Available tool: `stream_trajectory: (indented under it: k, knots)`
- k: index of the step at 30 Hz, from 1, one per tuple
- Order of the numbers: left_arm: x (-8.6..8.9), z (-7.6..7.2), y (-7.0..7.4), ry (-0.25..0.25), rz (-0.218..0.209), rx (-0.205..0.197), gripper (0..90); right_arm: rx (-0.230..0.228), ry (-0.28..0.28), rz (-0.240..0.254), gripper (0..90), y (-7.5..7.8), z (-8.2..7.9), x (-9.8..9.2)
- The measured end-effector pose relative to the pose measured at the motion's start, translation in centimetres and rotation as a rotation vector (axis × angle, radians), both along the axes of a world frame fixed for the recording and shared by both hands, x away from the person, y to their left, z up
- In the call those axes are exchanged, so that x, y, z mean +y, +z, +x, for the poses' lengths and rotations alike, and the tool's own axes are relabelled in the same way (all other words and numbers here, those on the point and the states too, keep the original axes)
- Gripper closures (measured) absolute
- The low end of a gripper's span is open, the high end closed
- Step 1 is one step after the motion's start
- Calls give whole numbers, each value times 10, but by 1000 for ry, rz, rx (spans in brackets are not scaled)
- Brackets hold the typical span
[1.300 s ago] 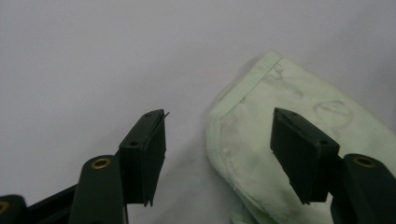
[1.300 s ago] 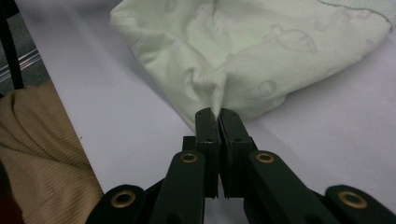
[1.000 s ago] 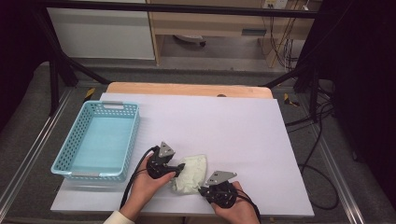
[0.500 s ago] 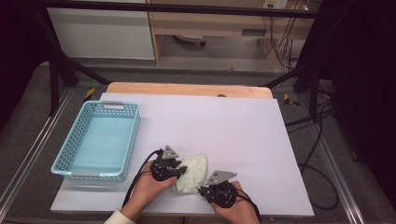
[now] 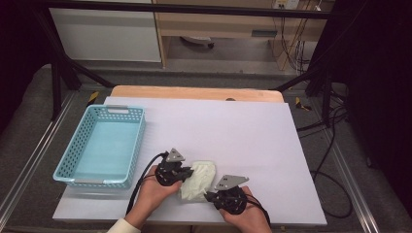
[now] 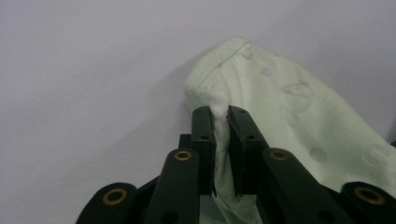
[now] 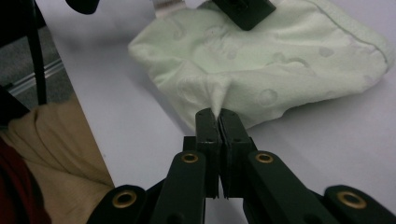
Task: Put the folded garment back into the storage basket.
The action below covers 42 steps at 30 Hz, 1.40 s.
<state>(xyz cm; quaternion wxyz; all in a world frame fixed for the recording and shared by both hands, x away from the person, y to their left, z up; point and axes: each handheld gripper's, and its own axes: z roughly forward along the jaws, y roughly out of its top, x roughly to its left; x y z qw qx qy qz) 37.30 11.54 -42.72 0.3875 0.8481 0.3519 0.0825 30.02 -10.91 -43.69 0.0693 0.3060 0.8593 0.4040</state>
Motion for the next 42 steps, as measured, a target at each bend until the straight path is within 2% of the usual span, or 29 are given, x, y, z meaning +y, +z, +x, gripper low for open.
stream_trajectory:
  k: [4, 8, 15, 19, 21, 29, 42]
  knots:
    - [4, 8, 15, 8, -11, -20, 819, -36, 9, 21, 883, 14, 7, 1]
    - [5, 16, 27, 10, -9, -32, 820, -40, 12, 37, 884, 25, 19, 0]
    - [3, 31, 52, 20, -2, -82, 821, -37, 20, 60, 884, 40, 37, 2]
    - [2, 37, 61, 25, -17, -97, 821, -40, 23, 73, 884, 47, 45, 5]
    - [2, 39, 66, 26, -8, -110, 821, -36, 27, 78, 884, 50, 48, 6]
    - [5, 43, 77, 40, -24, -109, 821, -34, 35, 96, 883, 59, 54, 6]
    - [9, 46, 92, 52, -20, -125, 821, -47, 34, 109, 883, 71, 58, 10]
